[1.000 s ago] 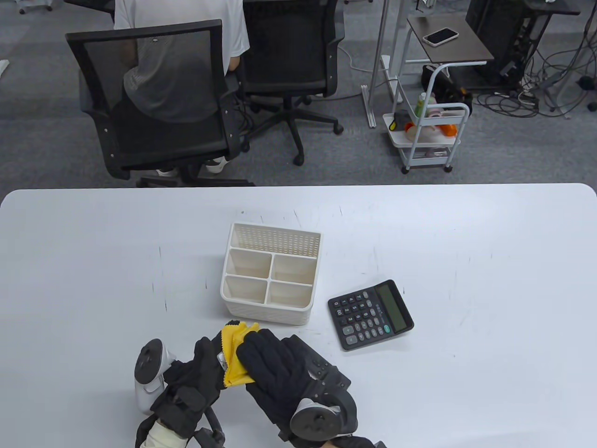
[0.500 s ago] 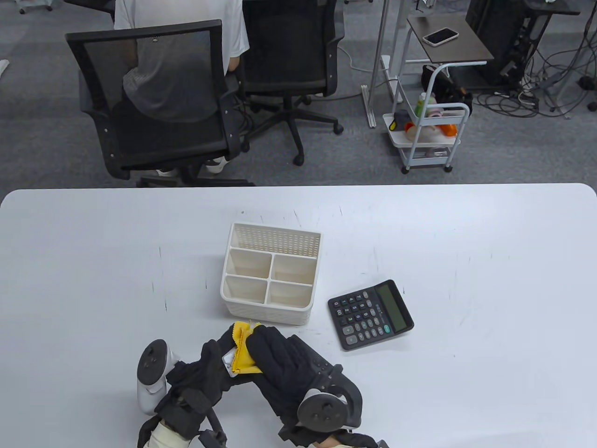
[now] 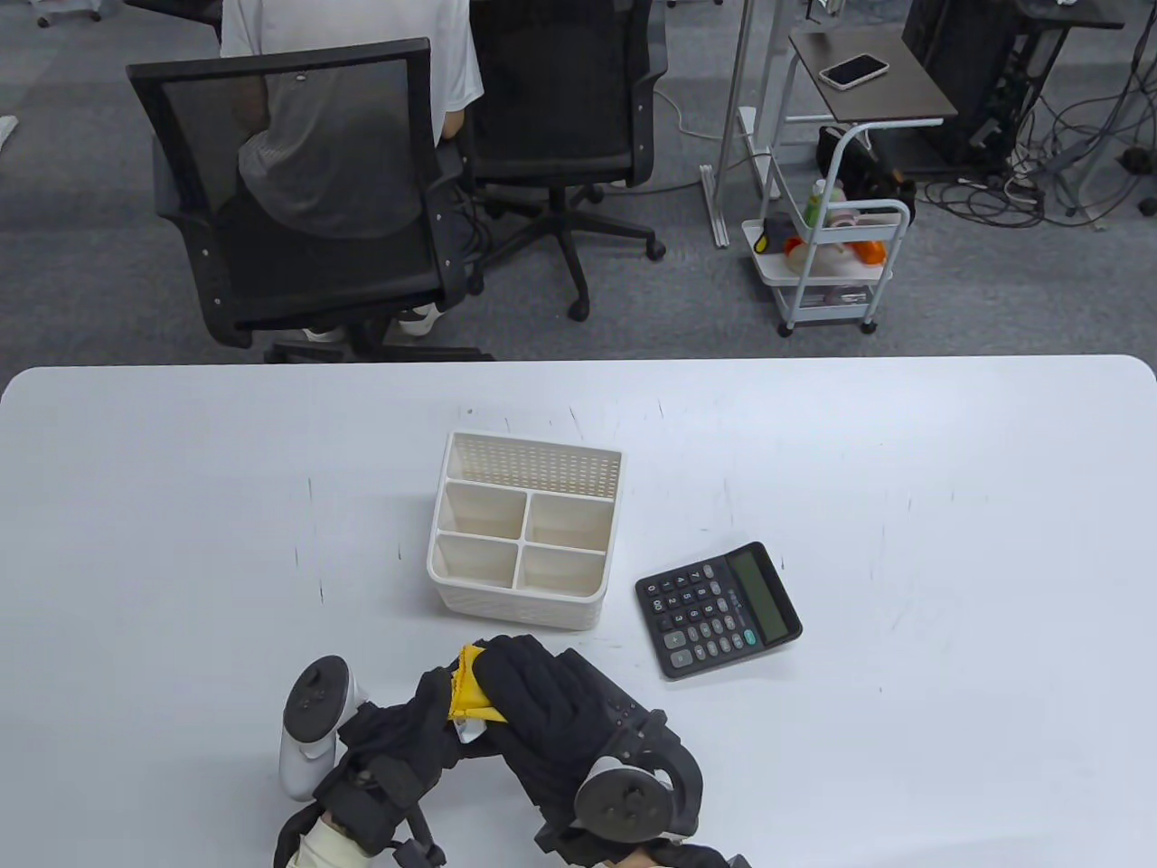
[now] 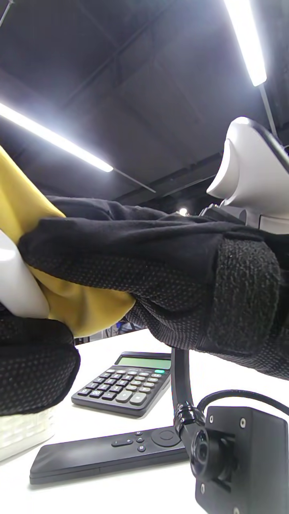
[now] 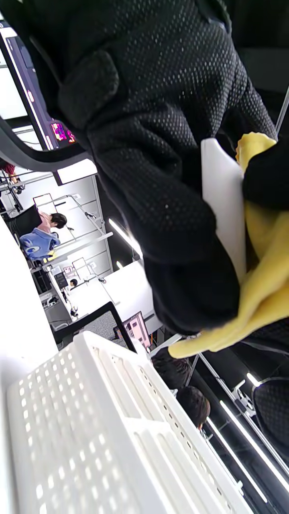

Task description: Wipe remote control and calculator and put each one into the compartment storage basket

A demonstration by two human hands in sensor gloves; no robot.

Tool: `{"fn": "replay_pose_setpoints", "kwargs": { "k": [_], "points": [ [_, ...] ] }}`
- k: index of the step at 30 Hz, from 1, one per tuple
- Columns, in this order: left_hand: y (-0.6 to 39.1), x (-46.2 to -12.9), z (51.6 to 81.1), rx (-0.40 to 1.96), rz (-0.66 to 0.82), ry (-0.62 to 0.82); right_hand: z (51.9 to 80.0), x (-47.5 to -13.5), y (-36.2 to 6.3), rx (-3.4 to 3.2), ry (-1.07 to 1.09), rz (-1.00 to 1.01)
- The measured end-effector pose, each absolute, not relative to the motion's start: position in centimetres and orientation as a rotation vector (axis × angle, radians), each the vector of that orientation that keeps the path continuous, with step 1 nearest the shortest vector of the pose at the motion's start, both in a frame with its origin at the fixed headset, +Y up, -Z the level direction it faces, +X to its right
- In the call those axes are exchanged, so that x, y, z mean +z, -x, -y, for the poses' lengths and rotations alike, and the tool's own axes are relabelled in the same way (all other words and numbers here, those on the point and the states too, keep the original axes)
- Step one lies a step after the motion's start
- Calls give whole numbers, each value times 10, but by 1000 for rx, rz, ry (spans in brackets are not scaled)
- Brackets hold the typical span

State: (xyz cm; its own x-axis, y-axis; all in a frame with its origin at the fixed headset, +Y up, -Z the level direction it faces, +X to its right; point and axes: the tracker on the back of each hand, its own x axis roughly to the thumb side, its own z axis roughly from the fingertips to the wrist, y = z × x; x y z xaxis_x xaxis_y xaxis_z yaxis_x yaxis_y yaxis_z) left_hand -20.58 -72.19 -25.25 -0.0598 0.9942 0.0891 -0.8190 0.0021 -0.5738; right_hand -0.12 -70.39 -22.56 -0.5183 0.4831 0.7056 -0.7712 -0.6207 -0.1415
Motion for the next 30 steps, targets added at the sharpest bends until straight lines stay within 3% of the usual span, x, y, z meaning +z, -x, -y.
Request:
{"fn": "replay_pose_setpoints", "kwargs": {
  "k": [7, 12, 22, 30],
  "points": [
    [217, -253, 720, 1628, 505, 297, 704, -221, 6, 2192, -922, 584],
    [215, -252, 721, 1590, 515, 342, 703, -216, 16, 2203, -1005, 606],
    [203, -251, 724, 1545, 568, 417, 707, -226, 8, 2239, -953, 500],
    [205, -251, 724, 1508, 572, 407, 700, -221, 10, 2372, -1002, 697]
  ]
}}
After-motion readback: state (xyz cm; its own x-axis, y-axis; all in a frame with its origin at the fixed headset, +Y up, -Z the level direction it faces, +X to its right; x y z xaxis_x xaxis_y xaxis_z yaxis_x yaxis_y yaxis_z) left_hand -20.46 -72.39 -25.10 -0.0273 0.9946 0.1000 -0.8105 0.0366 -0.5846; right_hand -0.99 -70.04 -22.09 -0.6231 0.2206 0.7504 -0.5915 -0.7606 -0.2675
